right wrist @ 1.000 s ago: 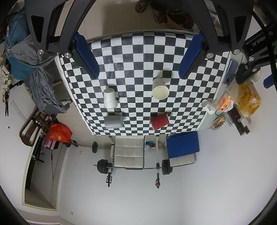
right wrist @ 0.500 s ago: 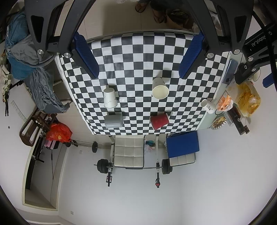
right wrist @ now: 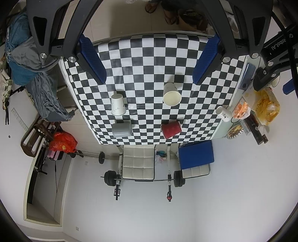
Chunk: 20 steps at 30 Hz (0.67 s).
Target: Flip cup upright
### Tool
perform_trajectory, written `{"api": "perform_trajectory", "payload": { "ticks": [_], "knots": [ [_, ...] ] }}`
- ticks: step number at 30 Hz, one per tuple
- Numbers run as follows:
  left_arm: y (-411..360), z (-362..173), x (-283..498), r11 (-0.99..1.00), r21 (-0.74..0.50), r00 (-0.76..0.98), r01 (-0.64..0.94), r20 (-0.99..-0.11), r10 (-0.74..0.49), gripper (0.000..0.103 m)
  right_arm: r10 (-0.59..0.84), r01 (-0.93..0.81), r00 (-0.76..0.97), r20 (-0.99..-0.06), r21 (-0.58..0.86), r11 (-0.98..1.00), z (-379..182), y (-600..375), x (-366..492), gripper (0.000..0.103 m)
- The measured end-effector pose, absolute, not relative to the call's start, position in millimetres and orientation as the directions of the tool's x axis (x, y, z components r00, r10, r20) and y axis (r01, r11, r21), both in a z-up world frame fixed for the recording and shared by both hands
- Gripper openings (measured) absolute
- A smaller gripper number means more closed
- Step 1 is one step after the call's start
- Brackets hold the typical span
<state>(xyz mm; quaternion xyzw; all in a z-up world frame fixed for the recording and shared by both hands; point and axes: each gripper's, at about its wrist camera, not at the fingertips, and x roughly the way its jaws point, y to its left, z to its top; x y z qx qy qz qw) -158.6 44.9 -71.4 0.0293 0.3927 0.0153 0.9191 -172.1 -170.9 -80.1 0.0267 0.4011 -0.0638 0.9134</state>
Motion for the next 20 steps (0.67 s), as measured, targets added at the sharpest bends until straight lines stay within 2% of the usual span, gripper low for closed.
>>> {"api": "perform_trajectory", "payload": {
  "ticks": [20],
  "knots": [
    [43.7, -69.5, -156.4, 0.998, 0.066, 0.695, -0.010, -0.717, 0.054, 0.099, -0.090, 0.136, 0.669, -0.738, 0.002, 0.991, -77.7, -168.6, -172.9, 0.095]
  ]
}}
